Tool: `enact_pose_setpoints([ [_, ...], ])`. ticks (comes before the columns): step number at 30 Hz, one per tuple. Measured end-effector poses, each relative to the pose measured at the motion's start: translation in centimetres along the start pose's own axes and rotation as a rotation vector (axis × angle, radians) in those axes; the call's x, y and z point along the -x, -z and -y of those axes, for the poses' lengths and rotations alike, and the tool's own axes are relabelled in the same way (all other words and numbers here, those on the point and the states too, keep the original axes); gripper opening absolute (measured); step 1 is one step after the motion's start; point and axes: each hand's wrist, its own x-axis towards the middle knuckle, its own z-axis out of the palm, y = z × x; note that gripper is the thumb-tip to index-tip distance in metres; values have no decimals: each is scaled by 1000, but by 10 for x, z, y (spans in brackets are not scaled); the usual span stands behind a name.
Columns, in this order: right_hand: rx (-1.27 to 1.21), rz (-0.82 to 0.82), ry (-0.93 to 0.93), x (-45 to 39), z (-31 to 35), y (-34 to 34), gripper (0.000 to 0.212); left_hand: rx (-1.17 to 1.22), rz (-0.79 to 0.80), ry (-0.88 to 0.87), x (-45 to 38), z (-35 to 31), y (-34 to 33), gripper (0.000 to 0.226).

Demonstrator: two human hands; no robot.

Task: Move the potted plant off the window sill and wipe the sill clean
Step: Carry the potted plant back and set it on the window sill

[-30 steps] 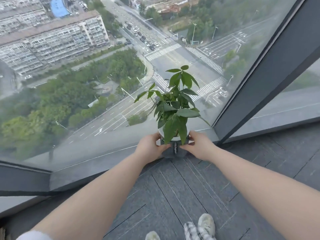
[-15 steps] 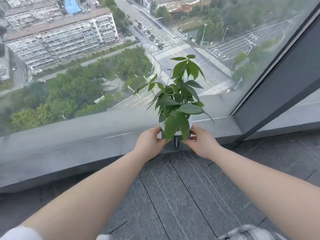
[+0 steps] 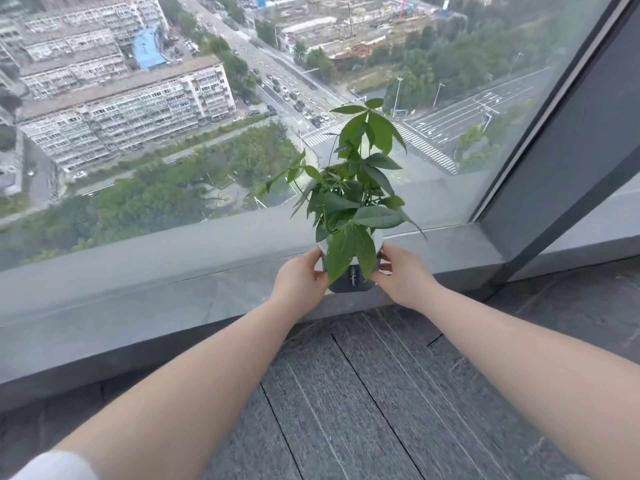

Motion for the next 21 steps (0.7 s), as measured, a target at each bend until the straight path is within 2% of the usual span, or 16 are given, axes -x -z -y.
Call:
enact_pose_setpoints([
  [7, 13, -36, -23, -7, -14, -2, 23, 24, 27, -13, -10, 0, -10, 31],
  [12, 8, -57, -51, -13, -19, -2, 19, 39, 10, -5, -17, -2, -18, 30],
  [21, 66, -34, -81, -22, -24, -9, 34, 19, 20, 1, -19, 6, -24, 30],
])
